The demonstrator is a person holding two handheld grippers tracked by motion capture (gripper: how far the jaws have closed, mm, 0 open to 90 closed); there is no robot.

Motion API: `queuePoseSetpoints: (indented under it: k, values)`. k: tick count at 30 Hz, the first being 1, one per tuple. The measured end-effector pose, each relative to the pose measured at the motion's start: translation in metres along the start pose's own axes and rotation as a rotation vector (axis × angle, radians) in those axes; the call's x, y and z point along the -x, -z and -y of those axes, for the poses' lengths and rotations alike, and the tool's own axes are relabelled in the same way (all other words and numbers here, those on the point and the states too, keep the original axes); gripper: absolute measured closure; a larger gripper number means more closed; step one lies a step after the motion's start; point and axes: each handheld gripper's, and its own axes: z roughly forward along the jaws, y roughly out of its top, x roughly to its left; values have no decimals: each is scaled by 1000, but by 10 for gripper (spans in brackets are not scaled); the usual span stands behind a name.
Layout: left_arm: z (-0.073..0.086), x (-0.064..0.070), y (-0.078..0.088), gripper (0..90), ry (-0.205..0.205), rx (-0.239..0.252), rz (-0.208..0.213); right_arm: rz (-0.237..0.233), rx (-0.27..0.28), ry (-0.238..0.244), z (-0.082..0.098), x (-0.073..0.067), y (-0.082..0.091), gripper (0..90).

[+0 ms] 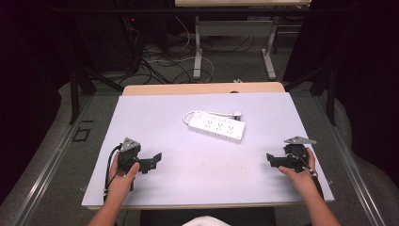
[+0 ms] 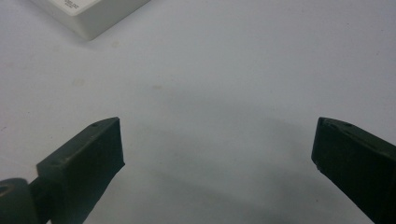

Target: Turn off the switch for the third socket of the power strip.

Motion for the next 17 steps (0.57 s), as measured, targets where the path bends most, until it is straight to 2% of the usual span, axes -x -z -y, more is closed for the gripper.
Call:
queuePoseSetpoints:
  k: [17]
  values:
    - [0,0,-1,45,5,-2,-1,12,-16,8,0,-4,-3,0]
